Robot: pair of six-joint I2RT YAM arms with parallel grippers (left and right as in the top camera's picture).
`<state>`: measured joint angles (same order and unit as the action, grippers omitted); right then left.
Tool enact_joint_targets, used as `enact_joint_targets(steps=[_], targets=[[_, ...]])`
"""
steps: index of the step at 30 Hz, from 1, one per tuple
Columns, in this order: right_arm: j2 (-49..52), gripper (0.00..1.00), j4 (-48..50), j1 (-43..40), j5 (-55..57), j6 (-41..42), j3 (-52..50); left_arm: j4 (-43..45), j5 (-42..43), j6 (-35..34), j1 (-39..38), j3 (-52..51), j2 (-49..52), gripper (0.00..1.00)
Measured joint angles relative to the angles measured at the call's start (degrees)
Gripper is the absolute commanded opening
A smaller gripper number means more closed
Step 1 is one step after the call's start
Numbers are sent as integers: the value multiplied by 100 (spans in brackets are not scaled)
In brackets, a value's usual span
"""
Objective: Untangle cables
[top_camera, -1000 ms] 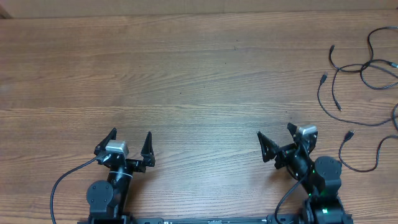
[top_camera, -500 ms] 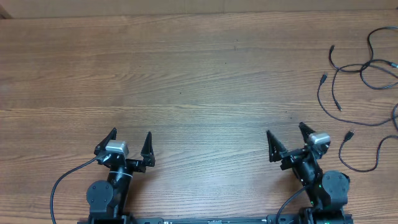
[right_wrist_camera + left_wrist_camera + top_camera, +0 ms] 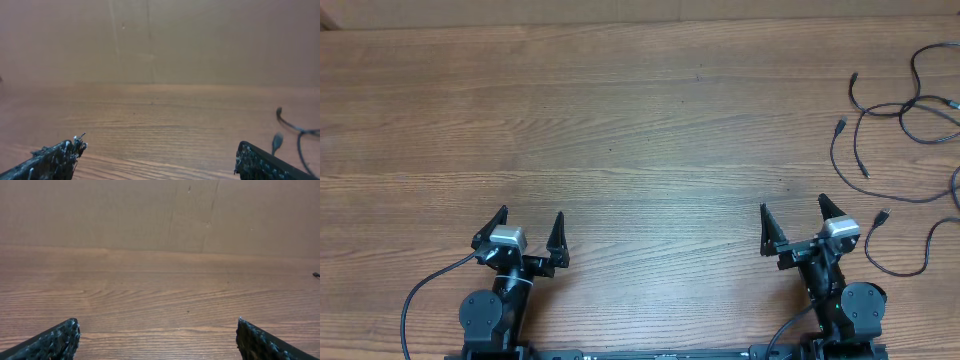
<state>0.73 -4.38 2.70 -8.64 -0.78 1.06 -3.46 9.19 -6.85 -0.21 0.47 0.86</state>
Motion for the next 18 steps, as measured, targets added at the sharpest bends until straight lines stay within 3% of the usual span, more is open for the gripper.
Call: enact_joint_targets(steps=[6, 18], targets=[[0, 100, 28, 0, -393, -531, 0, 0, 0, 0, 0, 0, 0, 99], [0, 100, 26, 0, -422, -734, 0, 0, 0, 0, 0, 0, 0, 100]])
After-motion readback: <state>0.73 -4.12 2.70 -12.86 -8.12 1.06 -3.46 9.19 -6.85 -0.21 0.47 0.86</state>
